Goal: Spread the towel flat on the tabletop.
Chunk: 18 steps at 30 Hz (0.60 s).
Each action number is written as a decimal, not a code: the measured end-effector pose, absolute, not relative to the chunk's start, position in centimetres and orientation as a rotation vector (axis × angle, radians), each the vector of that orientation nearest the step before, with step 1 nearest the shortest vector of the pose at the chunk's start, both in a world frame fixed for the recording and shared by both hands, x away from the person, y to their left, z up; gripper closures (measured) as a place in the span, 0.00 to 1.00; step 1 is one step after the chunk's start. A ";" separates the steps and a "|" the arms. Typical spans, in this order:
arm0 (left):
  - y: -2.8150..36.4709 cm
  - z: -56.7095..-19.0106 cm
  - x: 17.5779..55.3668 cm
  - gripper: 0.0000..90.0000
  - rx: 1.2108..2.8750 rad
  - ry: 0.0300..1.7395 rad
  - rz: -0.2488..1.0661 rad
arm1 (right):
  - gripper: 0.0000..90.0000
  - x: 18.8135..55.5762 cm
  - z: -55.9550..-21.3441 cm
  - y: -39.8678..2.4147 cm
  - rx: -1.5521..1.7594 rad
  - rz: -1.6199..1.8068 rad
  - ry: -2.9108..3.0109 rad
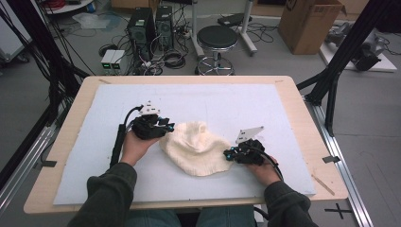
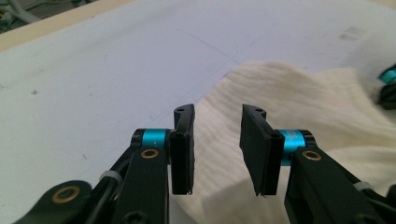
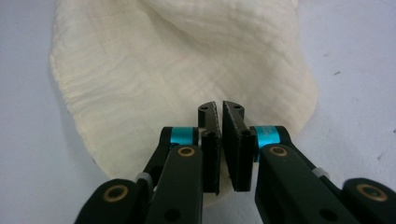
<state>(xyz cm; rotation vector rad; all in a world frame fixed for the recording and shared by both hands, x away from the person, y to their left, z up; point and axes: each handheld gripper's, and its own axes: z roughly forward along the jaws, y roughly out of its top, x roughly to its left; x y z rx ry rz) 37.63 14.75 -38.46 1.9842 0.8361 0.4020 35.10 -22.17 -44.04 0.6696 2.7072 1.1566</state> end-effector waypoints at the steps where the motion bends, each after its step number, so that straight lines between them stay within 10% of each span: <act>1: 15.1 -38.2 37.1 0.72 1.979 0.819 0.400 | 0.96 35.1 -44.1 -22.2 0.683 1.164 2.705; 18: 15.8 -41.7 30.0 0.70 2.086 0.661 0.257 | 0.98 35.0 -44.1 -23.0 0.721 1.166 2.689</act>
